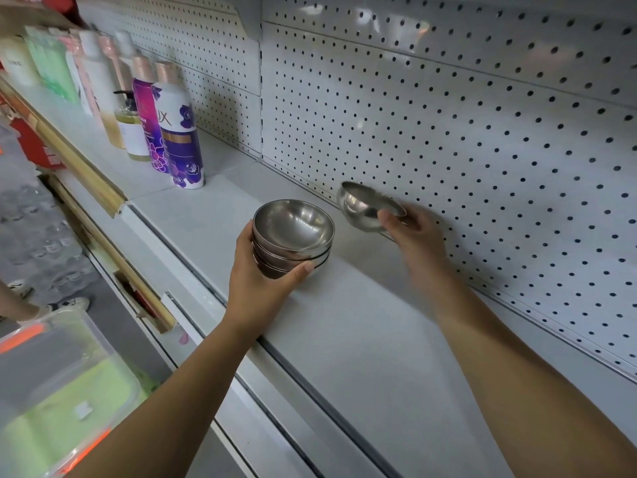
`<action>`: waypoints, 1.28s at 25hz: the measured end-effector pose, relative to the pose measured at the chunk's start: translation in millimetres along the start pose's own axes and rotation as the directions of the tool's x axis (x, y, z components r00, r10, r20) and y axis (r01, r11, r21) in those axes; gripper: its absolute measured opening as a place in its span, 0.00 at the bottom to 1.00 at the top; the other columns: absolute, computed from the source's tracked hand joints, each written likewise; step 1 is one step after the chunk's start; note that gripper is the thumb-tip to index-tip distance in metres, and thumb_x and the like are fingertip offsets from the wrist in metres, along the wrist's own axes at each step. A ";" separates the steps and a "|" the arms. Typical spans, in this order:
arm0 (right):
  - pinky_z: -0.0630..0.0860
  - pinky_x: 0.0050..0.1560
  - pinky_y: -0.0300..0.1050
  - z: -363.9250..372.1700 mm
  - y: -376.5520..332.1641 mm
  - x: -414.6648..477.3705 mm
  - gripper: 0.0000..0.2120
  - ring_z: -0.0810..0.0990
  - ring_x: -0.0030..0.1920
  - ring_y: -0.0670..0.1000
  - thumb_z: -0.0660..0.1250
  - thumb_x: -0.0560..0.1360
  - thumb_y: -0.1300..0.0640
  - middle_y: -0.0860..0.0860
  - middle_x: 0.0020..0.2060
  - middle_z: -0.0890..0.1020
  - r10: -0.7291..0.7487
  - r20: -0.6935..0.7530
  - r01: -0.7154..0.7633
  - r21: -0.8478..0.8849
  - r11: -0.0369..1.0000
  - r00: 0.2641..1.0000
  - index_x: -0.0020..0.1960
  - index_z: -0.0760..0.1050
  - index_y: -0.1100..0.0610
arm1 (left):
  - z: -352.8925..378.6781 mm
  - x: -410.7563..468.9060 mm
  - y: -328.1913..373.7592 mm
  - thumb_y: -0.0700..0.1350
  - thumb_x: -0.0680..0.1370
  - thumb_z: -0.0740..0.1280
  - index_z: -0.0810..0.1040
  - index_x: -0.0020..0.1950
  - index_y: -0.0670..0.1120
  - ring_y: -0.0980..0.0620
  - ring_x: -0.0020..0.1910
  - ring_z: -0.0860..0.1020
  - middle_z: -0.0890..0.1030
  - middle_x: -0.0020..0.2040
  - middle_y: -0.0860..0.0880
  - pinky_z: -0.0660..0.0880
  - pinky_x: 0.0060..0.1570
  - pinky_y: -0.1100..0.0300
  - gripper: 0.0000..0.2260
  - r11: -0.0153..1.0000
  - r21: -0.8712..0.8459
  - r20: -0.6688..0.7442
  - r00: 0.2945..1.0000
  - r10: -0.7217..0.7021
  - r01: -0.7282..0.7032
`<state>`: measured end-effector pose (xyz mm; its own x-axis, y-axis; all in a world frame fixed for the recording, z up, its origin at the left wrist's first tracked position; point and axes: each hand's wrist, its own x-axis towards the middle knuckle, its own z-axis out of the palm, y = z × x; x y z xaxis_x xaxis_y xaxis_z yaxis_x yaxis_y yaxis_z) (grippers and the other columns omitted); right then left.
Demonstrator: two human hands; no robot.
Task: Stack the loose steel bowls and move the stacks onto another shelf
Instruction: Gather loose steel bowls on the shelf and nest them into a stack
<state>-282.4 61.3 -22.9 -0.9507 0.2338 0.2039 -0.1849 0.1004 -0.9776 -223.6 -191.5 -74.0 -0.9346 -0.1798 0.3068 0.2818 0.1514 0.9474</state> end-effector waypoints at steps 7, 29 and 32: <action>0.75 0.50 0.34 31.0 -46.3 -19.7 0.13 0.82 0.48 0.42 0.77 0.75 0.59 0.48 0.49 0.85 -0.160 0.228 0.178 -0.061 0.982 0.960 0.59 0.82 0.58 | -1.4 -1.0 2.8 0.52 0.67 0.83 0.64 0.76 0.59 0.64 0.67 0.74 0.73 0.69 0.62 0.75 0.68 0.54 0.43 0.999 -0.040 0.013 1.000 -0.011 0.011; 0.74 0.72 0.51 57.5 -15.5 -40.5 0.43 0.75 0.69 0.38 0.82 0.63 0.41 0.39 0.69 0.78 0.030 0.384 0.017 -0.119 0.993 0.923 0.74 0.70 0.43 | -12.2 -0.8 6.9 0.64 0.72 0.71 0.66 0.75 0.54 0.62 0.69 0.73 0.75 0.69 0.61 0.74 0.69 0.56 0.35 0.988 -0.121 0.046 0.995 -0.088 0.093; 0.73 0.72 0.48 50.0 -13.7 -45.9 0.49 0.75 0.70 0.38 0.83 0.62 0.39 0.38 0.72 0.74 0.076 0.376 -0.025 -0.139 0.990 0.923 0.78 0.65 0.43 | -21.4 9.9 12.7 0.69 0.71 0.69 0.62 0.78 0.56 0.55 0.74 0.69 0.69 0.76 0.56 0.68 0.74 0.47 0.39 0.989 -0.102 0.068 0.992 -0.105 0.112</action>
<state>-248.7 0.9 -21.4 -0.9856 -0.1405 0.0939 -0.1245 0.2280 -0.9657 -224.6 -212.2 -57.1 -0.9717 -0.1278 0.1985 0.1962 0.0307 0.9801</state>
